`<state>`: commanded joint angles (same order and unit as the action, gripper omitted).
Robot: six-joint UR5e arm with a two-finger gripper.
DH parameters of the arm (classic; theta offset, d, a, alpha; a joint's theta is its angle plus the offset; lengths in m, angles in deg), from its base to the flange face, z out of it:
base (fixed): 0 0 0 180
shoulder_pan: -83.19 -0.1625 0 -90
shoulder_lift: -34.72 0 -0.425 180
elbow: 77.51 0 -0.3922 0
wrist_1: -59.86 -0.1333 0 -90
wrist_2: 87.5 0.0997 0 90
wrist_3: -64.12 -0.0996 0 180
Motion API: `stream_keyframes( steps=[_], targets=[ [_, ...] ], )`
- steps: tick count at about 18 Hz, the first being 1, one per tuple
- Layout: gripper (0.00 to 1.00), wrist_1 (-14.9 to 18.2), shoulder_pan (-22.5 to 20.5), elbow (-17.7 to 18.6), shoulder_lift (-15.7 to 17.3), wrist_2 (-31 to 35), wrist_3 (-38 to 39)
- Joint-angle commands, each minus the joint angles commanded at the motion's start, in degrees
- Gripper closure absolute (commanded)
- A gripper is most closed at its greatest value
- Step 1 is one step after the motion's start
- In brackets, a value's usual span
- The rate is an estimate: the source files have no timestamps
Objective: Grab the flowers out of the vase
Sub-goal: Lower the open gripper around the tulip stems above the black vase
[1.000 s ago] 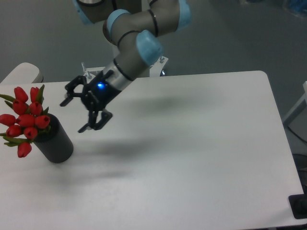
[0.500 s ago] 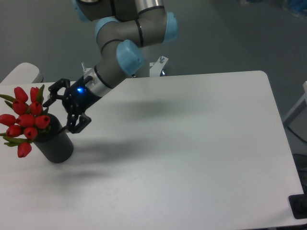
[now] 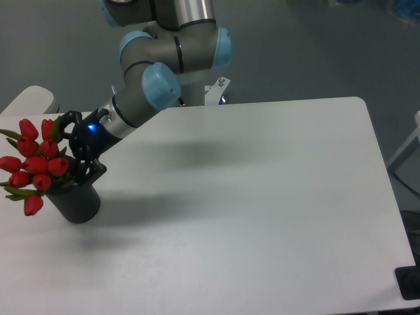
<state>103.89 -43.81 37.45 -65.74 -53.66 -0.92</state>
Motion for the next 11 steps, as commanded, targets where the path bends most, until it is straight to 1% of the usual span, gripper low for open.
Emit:
stream_keyframes(
  steps=[2,3,5,6,11],
  targets=[
    [0.32,-0.09,0.09,-0.09,0.00,0.00,0.00],
    [0.36,0.00,0.09,-0.17,0.00,0.00,0.00],
    [0.49,-0.09,0.09,-0.18,0.00,0.00,-0.09],
    [0.53,-0.09,0.09,-0.18,0.00,0.00,-0.09],
    [0.64,0.00,0.00,-0.70,0.00,0.00,0.00]
  ],
)
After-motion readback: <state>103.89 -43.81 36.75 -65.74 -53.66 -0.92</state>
